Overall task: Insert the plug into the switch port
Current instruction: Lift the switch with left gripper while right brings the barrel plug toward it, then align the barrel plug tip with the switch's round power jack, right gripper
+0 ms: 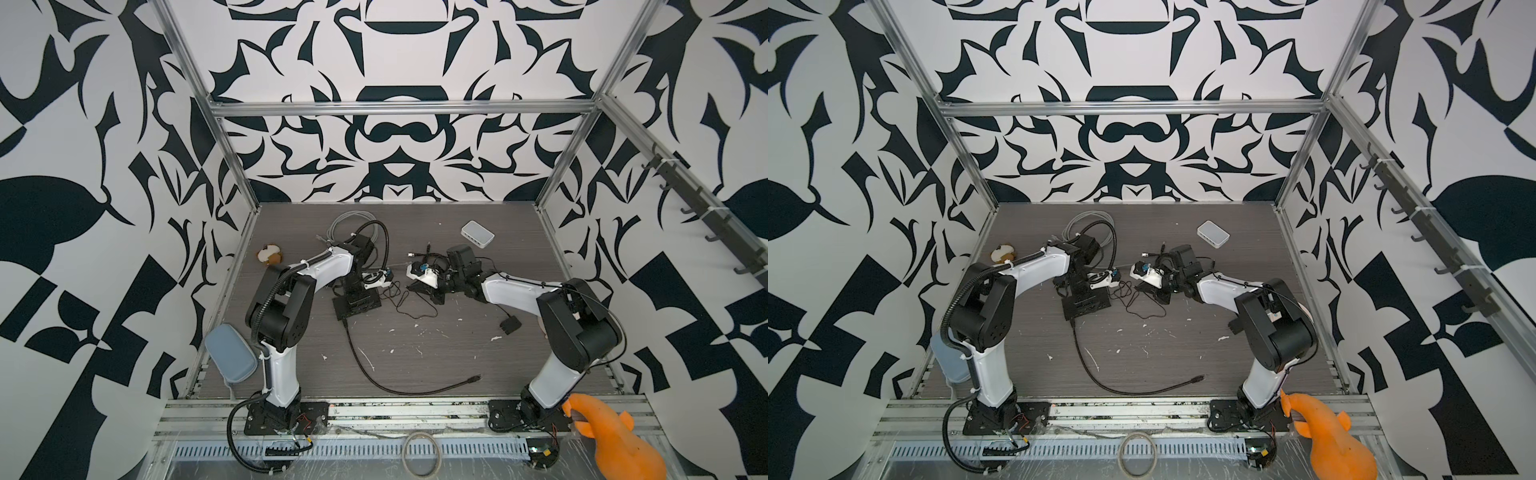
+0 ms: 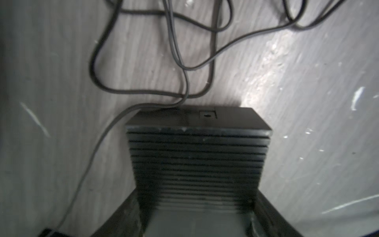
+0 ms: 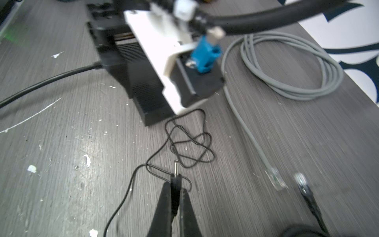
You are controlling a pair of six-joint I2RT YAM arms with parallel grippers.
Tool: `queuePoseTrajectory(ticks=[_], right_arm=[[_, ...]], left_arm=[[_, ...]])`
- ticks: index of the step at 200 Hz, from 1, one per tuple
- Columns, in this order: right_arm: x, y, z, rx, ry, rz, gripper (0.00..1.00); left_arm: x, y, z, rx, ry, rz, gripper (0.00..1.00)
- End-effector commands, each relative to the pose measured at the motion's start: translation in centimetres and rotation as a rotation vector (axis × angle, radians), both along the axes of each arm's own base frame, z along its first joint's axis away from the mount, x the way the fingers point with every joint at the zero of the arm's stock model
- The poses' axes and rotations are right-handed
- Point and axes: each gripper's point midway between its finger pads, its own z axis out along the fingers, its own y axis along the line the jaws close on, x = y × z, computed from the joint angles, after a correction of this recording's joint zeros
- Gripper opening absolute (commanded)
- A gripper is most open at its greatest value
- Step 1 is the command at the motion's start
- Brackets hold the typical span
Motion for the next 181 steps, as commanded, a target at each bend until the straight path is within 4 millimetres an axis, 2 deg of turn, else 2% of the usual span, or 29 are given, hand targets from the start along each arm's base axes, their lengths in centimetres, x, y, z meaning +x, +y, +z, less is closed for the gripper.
queuePoseTrajectory(ticks=[1,23,43,62,84,102,120,154,181], right_arm=[[-0.3,1.9,0.9,0.020,-0.078,0.095,0.00],[-0.9,3.0,0.1,-0.014,-0.093,0.144,0.00],[-0.2,3.9,-0.5,-0.026,-0.114,0.151,0.00],[0.8,4.5,-0.8,-0.026,-0.123,0.151,0.00],[1.6,4.9,-1.2,-0.021,-0.139,0.149,0.00],[2.0,5.1,-1.3,-0.021,-0.154,0.152,0.00],[2.2,5.2,-1.5,-0.031,-0.164,0.166,0.00],[4.1,5.7,-1.7,-0.044,-0.199,0.157,0.00],[6.2,6.2,-1.8,-0.066,-0.240,0.133,0.00]], left_arm=[[0.7,0.2,-1.4,-0.006,-0.008,-0.074,0.53],[0.6,0.5,-1.6,-0.036,-0.034,-0.076,0.52],[0.6,0.3,-1.5,-0.072,-0.066,-0.105,0.52],[1.5,0.4,-1.6,-0.056,-0.087,-0.093,0.52],[3.8,2.1,-1.9,0.027,-0.082,-0.002,0.46],[4.8,3.9,-2.2,0.089,-0.081,0.025,0.46],[5.4,4.6,-2.0,0.067,-0.089,0.024,0.46],[6.1,4.7,-2.4,0.018,-0.118,-0.011,0.46],[7.0,6.0,-3.6,0.057,-0.114,-0.011,0.46]])
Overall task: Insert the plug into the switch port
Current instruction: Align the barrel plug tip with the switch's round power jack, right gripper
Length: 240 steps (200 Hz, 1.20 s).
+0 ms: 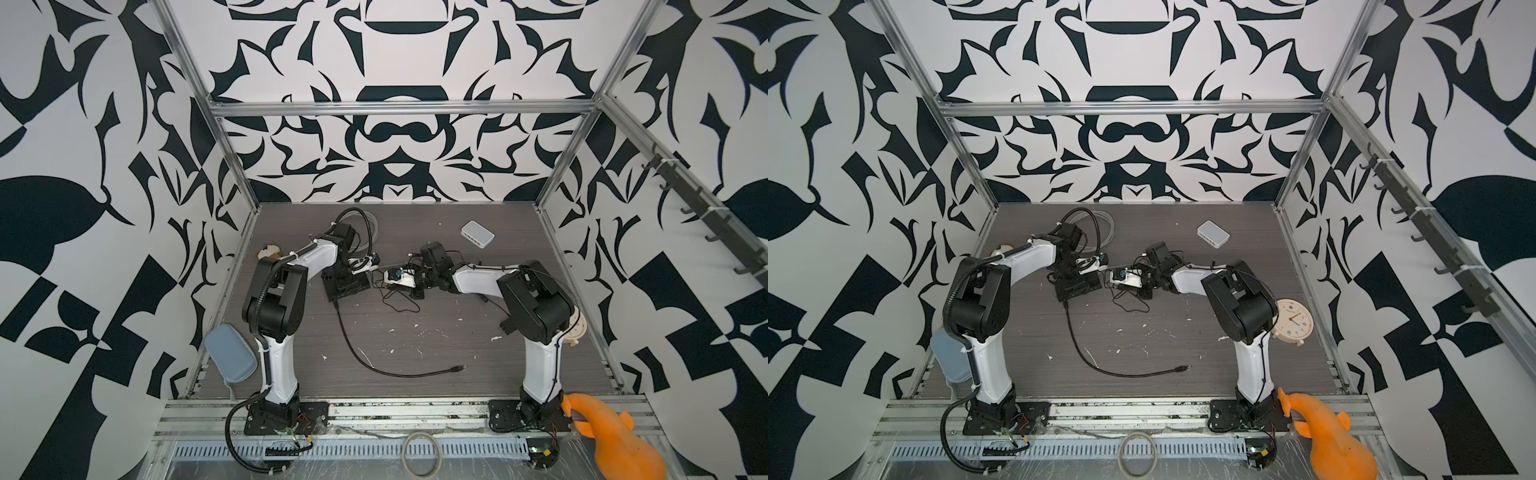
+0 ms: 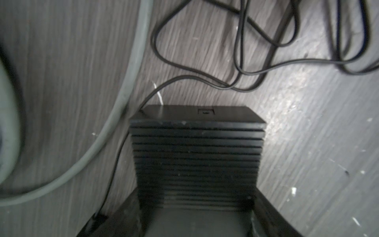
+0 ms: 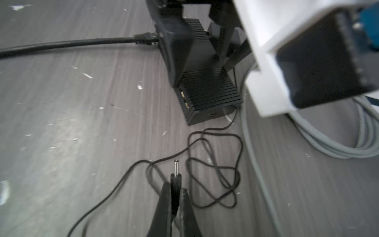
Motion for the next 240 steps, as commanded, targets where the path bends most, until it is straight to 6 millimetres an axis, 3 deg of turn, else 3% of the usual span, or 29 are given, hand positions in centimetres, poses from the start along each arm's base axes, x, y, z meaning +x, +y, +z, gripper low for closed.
queuePoseTrajectory(ticks=[1,24,51,70,103,126,194,240], right_arm=[[2.5,0.6,1.6,0.009,-0.089,-0.015,0.00],[3.9,0.6,1.6,0.010,-0.106,-0.033,0.00],[4.6,0.5,1.8,0.019,-0.115,-0.034,0.00],[4.5,0.6,2.2,0.036,-0.109,-0.020,0.00],[3.9,1.0,2.9,0.077,-0.084,0.035,0.00],[3.6,1.6,3.5,0.111,-0.063,0.080,0.00],[2.7,2.1,3.4,0.115,-0.020,0.157,0.00],[2.0,1.9,3.3,0.094,0.000,0.183,0.00]], left_arm=[[0.7,2.5,-3.5,0.094,0.017,-0.037,0.46],[2.8,3.3,-3.0,0.077,-0.019,0.011,0.45],[3.8,3.7,-2.4,0.090,-0.033,-0.011,0.45],[3.1,3.3,-1.8,0.071,-0.007,-0.046,0.45],[1.0,0.6,0.1,-0.033,-0.013,-0.132,0.45],[-0.4,-0.1,0.2,-0.066,0.003,-0.215,0.45],[-1.1,-1.4,1.2,-0.132,-0.013,-0.310,0.45],[-2.6,-2.4,3.1,-0.213,0.031,-0.368,0.48]])
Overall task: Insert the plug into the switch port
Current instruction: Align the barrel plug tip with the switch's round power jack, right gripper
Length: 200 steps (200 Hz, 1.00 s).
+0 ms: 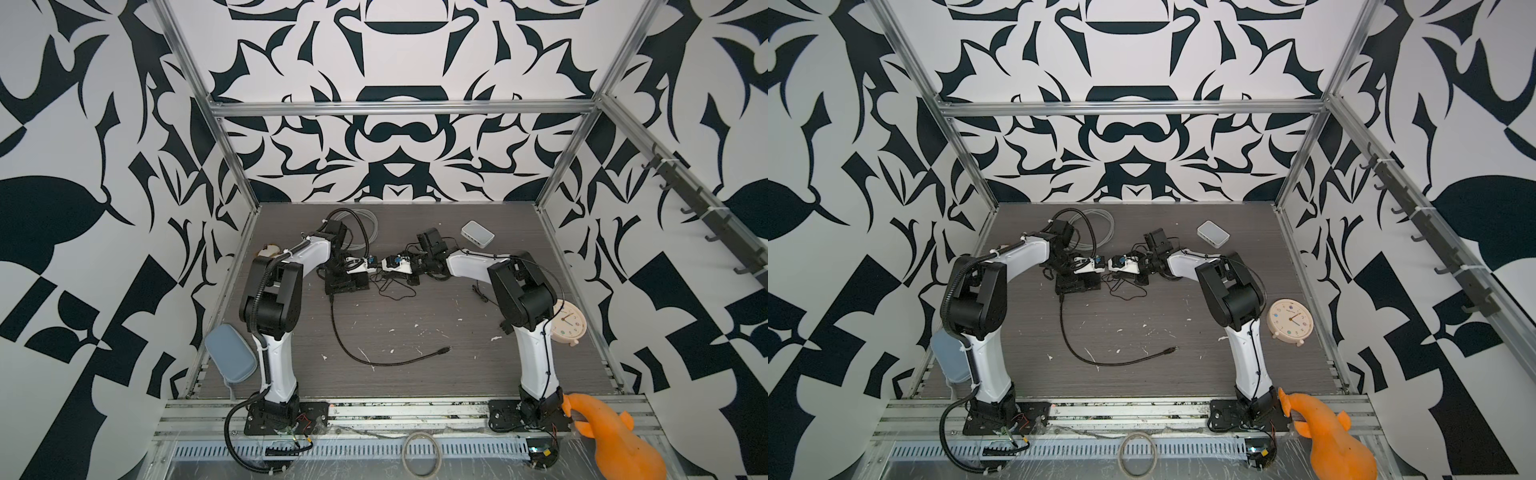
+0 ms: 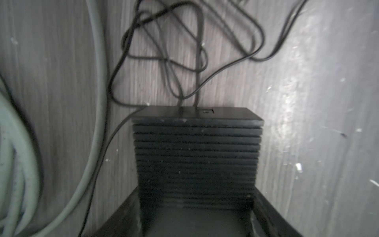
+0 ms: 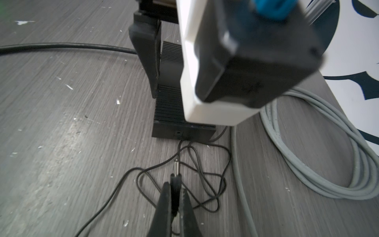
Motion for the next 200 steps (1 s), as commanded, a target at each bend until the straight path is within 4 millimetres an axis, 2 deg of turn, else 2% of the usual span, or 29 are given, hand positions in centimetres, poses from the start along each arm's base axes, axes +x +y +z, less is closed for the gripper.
queuePoseTrajectory(ticks=[1,18,47,61,92,110,124,170,200], right_arm=[[-0.3,0.4,2.1,0.023,-0.013,0.042,0.00],[-0.4,0.4,2.0,0.017,-0.018,0.042,0.00],[-0.8,0.6,1.9,0.012,-0.011,0.050,0.00],[-1.2,0.5,2.1,0.015,-0.005,0.057,0.00],[-2.2,0.5,3.9,0.069,0.051,0.088,0.00],[-2.1,-0.1,5.4,0.111,0.115,0.083,0.00],[-2.5,-0.8,6.3,0.127,0.167,0.103,0.00],[-3.2,-1.5,6.1,0.087,0.230,0.090,0.00],[-3.9,-1.7,7.0,0.087,0.321,0.107,0.00]], left_arm=[[-2.4,-1.3,2.1,-0.086,0.070,-0.077,0.48],[-2.8,-1.0,2.4,-0.077,0.090,-0.060,0.47],[-3.4,-1.7,3.1,-0.111,0.083,-0.065,0.47],[-2.8,-2.4,3.9,-0.144,0.041,-0.069,0.47],[-2.7,-3.4,5.2,-0.180,-0.014,-0.085,0.47],[-2.7,-3.7,5.6,-0.191,-0.046,-0.091,0.47],[-2.8,-3.6,5.5,-0.176,-0.056,-0.097,0.47],[-3.0,-3.8,4.7,-0.120,-0.081,-0.127,0.46],[-2.7,-4.6,5.5,-0.139,-0.133,-0.139,0.46]])
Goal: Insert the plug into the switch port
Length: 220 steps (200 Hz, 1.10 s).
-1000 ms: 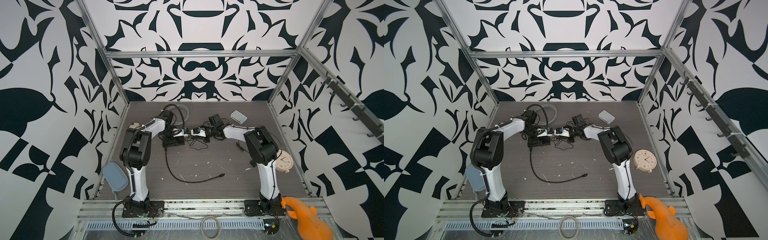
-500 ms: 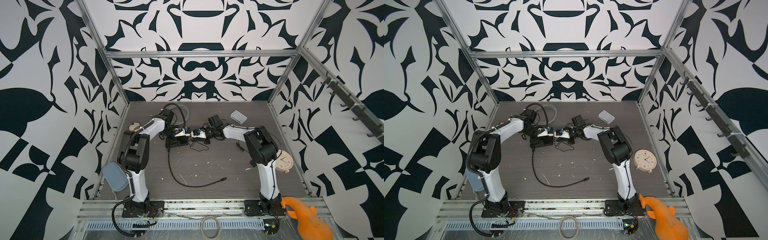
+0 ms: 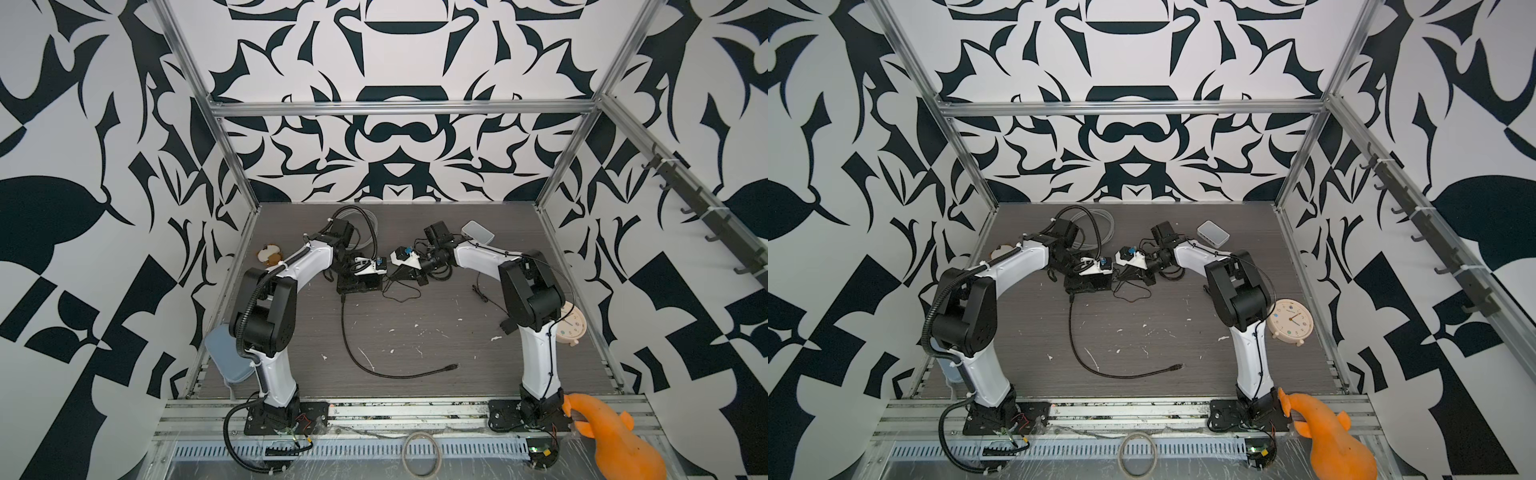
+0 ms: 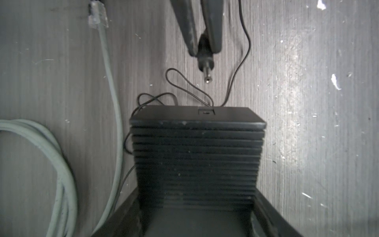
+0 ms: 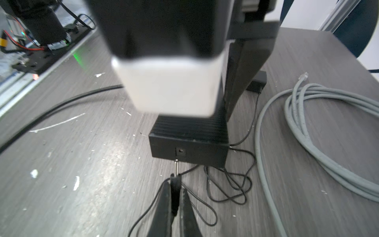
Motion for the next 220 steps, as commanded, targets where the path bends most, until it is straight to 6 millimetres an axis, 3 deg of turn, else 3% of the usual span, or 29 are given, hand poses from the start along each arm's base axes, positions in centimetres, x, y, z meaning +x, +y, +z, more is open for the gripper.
queuePoseTrajectory(ticks=[1,18,94,220], right_arm=[[-1.2,0.3,3.5,0.041,0.068,0.040,0.00],[-1.4,0.3,4.0,0.039,0.126,0.048,0.00],[-1.6,-0.6,2.8,-0.030,0.308,0.029,0.00],[-1.5,-0.5,2.3,-0.034,0.374,0.019,0.00]], left_arm=[[-0.2,-0.7,1.6,-0.028,-0.063,-0.033,0.46],[-0.2,-1.0,1.8,-0.025,-0.085,-0.040,0.46],[-0.4,-1.4,3.1,-0.020,-0.149,-0.060,0.46],[-0.8,-2.0,3.2,0.007,-0.171,-0.093,0.46]])
